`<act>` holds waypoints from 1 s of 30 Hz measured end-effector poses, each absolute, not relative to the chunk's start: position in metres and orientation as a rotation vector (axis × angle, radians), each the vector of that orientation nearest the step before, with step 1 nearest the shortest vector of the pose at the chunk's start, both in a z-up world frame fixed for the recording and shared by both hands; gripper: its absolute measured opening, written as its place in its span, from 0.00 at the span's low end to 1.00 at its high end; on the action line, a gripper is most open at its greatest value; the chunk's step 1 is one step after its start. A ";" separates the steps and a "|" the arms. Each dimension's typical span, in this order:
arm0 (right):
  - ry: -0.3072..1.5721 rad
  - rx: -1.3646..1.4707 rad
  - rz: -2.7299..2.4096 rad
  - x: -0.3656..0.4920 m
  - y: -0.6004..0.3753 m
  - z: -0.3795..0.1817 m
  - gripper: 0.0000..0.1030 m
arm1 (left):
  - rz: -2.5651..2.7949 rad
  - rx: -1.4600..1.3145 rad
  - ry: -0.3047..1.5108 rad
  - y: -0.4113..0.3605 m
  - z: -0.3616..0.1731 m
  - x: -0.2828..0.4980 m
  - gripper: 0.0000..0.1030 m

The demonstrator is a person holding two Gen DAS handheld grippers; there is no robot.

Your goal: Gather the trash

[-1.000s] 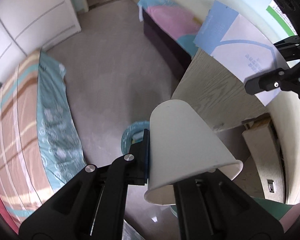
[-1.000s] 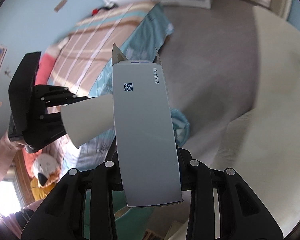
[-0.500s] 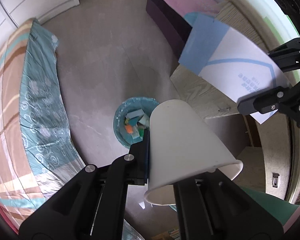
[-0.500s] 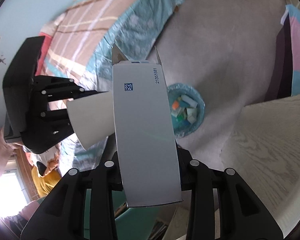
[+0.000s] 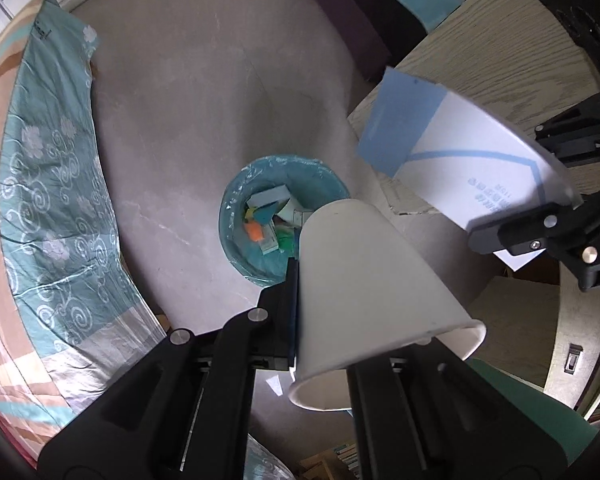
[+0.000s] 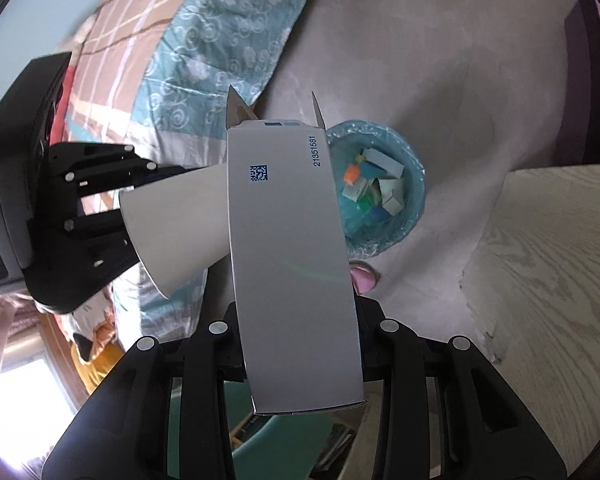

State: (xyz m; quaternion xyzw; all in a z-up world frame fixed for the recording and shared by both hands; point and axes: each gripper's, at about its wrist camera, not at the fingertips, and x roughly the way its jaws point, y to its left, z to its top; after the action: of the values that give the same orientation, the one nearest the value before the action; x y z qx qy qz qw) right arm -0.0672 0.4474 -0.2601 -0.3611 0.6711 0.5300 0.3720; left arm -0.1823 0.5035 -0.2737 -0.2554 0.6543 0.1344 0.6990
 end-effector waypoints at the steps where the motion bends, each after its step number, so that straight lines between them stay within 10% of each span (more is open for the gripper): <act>1: 1.722 -0.927 1.344 -0.066 0.449 -0.264 0.38 | 0.300 -0.578 1.467 0.504 -0.279 -0.182 0.10; 4: 1.713 -0.901 1.336 -0.063 0.452 -0.262 0.50 | 0.306 -0.581 1.467 0.506 -0.283 -0.183 0.39; 21: 1.666 -0.773 1.370 -0.045 0.440 -0.210 0.61 | 0.296 -0.528 1.455 0.496 -0.258 -0.197 0.40; 30: 1.543 -0.569 1.457 -0.023 0.411 -0.119 0.72 | 0.274 -0.394 1.387 0.484 -0.199 -0.182 0.63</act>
State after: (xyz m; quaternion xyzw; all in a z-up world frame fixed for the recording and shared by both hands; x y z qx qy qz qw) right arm -0.0234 0.4111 -0.1194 -0.2305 0.6255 0.5906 0.4547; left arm -0.1818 0.4840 -0.1994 -0.1800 0.6329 0.1249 0.7426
